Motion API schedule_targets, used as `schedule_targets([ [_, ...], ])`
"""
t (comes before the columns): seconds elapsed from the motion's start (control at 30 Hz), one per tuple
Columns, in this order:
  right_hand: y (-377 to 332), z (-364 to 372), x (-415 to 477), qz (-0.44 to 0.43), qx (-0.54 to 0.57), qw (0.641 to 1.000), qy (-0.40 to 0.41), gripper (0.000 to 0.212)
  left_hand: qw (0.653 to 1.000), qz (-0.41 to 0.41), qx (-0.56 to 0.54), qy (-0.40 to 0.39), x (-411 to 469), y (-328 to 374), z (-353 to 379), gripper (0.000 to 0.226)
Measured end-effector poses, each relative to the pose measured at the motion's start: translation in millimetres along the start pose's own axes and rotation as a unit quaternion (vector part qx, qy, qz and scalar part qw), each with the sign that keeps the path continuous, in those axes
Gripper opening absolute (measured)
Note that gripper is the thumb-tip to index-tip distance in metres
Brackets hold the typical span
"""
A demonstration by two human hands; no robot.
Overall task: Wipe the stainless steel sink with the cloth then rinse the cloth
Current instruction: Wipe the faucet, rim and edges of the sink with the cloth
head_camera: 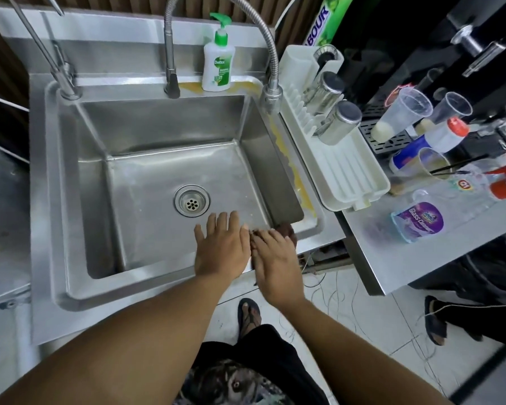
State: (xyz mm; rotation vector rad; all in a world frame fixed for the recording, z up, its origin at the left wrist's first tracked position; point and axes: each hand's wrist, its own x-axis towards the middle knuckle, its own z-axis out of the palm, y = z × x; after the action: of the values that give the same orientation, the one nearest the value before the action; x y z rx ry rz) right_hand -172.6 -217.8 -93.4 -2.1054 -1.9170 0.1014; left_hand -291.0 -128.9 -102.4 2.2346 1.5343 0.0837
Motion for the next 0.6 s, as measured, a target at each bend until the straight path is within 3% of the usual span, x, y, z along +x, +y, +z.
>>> schedule_targets([
  [0.07,40.7,-8.6,11.0,0.035,-0.024,0.999,-0.001,0.037,1.000,0.001,0.003,0.004,-0.8,-0.6,0.0,0.067],
  [0.13,79.9,-17.2,20.1,0.140,-0.040,0.988,0.043,0.038,1.000,0.002,0.011,0.002,-1.3,-1.2,1.2,0.064],
  [0.23,68.1,-13.9,25.4,0.221,-0.037,0.970,0.094,0.036,1.000,0.001,0.017,0.000,-0.7,-0.5,1.9,0.063],
  [0.27,48.0,-9.3,24.6,0.196,-0.022,0.976,0.088,0.034,1.000,-0.001,0.017,0.001,-0.1,-0.2,1.6,0.063],
  [0.33,12.3,-1.5,15.4,0.053,0.026,0.998,0.029,0.033,1.000,-0.002,0.018,0.001,0.3,0.4,1.1,0.063],
  [0.4,9.7,-3.1,11.3,-0.065,0.049,0.996,-0.024,0.034,1.000,-0.001,0.019,0.006,0.5,-0.2,1.4,0.063],
  [0.43,23.0,-7.9,13.8,-0.082,0.055,0.995,-0.032,0.035,1.000,0.000,0.019,0.008,-0.3,0.0,1.3,0.063],
  [0.5,61.0,-15.8,22.0,-0.029,0.038,0.998,-0.027,0.033,1.000,0.002,0.017,0.013,-1.4,0.3,1.1,0.062],
  [0.6,77.0,-21.3,32.4,0.136,-0.001,0.990,0.036,0.031,1.000,0.002,0.016,0.015,-1.5,1.3,0.7,0.061],
])
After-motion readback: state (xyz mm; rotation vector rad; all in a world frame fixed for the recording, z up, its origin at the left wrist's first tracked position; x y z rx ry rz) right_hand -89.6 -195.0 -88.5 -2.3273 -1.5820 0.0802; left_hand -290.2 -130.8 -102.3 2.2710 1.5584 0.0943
